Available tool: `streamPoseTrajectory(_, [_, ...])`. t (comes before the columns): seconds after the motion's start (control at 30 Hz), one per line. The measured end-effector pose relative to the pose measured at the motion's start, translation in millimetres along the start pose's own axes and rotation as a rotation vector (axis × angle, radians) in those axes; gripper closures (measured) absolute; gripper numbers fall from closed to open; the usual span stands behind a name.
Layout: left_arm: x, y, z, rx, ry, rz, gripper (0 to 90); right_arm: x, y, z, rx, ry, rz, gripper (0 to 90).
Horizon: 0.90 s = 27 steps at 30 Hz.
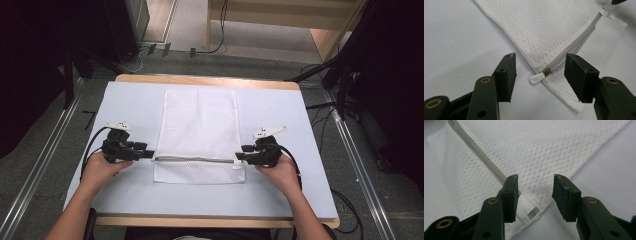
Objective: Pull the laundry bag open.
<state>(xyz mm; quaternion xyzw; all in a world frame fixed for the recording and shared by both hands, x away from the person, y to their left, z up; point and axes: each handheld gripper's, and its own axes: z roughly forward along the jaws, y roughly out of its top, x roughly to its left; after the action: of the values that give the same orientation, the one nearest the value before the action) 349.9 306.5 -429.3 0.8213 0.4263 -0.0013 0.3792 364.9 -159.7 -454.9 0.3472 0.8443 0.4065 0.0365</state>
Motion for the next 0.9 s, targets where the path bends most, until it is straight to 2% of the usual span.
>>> streamPoseTrajectory(0.23, [12.0, -2.1, -5.5, -0.009, 0.046, -0.038, 37.4, -12.3, -4.1, -7.6, -0.035, -0.039, 0.029, 45.4])
streamPoseTrajectory(0.37, [17.6, -3.6, -8.1, -0.022, 0.080, -0.063, 36.2, -20.8, -7.6, -11.7, -0.058, -0.080, 0.061, 39.5])
streamPoseTrajectory(0.57, [23.7, -5.1, -8.3, -0.017, 0.105, -0.080, 35.0, -31.7, -12.4, -14.3, -0.062, -0.119, 0.110, 38.0])
streamPoseTrajectory(0.9, [27.9, -6.2, -7.9, -0.012, 0.115, -0.090, 34.4, -33.9, -14.1, -14.3, -0.062, -0.135, 0.120, 37.8])
